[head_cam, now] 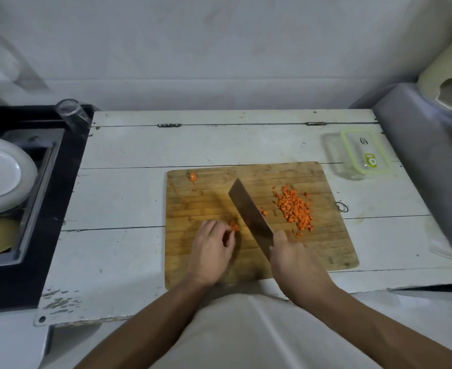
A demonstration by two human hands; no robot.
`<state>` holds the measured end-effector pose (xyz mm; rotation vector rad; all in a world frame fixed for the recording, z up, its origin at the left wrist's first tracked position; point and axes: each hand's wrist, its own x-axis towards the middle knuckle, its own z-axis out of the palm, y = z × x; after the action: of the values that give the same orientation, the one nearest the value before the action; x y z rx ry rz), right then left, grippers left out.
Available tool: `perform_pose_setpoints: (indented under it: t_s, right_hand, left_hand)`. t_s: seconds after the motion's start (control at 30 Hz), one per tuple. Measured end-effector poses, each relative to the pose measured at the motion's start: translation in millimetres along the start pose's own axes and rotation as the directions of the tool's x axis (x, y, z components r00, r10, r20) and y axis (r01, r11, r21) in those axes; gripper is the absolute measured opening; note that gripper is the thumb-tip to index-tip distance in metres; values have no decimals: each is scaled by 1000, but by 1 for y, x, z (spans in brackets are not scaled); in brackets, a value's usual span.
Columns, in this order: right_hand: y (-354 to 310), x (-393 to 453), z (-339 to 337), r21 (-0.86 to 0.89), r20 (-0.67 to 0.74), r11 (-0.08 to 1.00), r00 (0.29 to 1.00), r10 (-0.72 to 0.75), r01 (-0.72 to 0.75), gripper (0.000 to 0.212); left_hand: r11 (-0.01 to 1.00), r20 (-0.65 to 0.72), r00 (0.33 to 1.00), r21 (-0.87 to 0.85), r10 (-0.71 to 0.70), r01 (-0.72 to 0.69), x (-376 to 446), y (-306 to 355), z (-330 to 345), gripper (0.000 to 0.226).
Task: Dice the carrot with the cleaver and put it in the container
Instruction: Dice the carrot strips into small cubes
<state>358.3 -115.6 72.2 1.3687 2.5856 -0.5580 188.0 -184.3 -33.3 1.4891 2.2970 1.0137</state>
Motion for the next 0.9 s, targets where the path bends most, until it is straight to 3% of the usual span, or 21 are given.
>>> perform_pose_setpoints:
  t_s: [0.33,0.47,0.67,0.73,0.9]
  right_hand:
    - [-18,-6,-1,-73,175,997,984,-22,35,22]
    - [-41,15,6,-139,129,989,991,-35,53,23]
    - [-25,29,9,51,-9,999,1000,15,-14,15]
    - [-12,20,4,94,-27,995,999,41,-38,14]
    - [-11,-5,-1,17,3,998,998,-66,65,9]
  left_hand:
    - [1000,-10,1000,20,18,-17,4,-1,4,9]
    - [999,-13,999,0,47,-47,2,0,3,16]
    - [998,-10,998,12,62,-61,-2,2,-2,9]
    - [998,-16,998,26,55,-55,-9,1,-13,19]
    - [996,-1,1000,87,29,-29,-18,-7,-25,23]
